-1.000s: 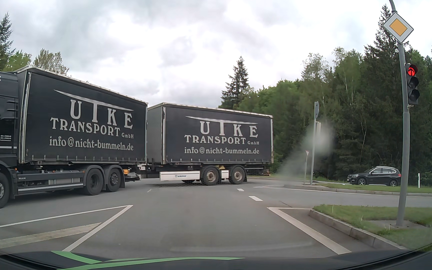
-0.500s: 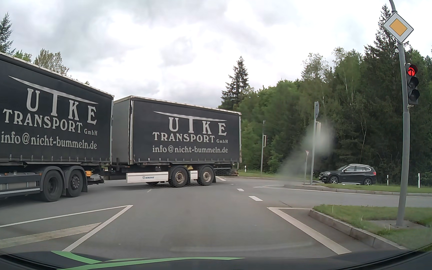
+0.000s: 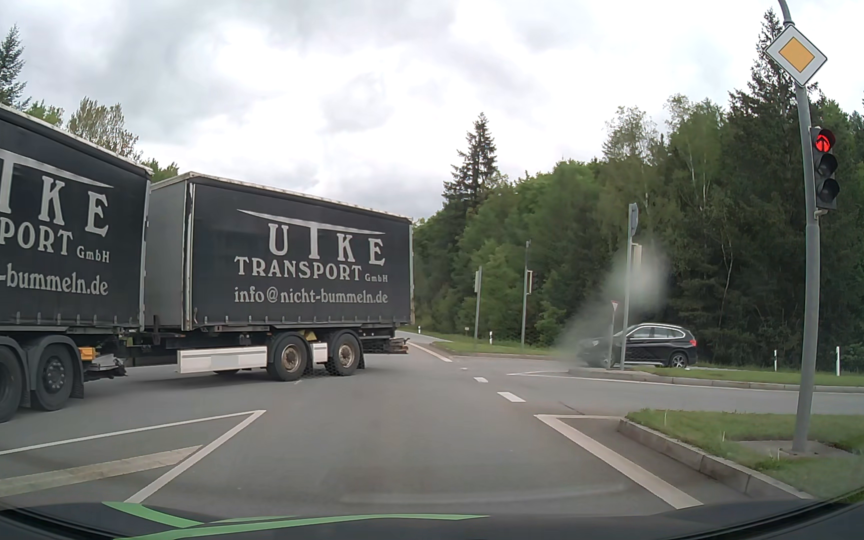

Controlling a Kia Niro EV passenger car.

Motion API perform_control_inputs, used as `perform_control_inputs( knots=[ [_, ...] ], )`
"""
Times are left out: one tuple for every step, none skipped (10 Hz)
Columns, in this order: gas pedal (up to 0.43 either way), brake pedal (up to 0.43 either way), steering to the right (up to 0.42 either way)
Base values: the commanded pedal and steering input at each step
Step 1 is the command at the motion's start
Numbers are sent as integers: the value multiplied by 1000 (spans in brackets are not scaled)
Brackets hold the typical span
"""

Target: Follow the waypoints while adhering to traffic rules and regulations

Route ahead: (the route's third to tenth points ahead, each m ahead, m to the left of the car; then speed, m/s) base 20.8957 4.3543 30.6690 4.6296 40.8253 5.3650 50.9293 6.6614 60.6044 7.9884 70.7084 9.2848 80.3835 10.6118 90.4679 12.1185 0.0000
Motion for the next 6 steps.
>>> perform_control_inputs(
  knots=[
    [0,280,-11],
    [0,280,-10],
    [0,280,-10],
    [0,287,-10],
    [0,280,-11],
    [0,280,-10]
  ],
)
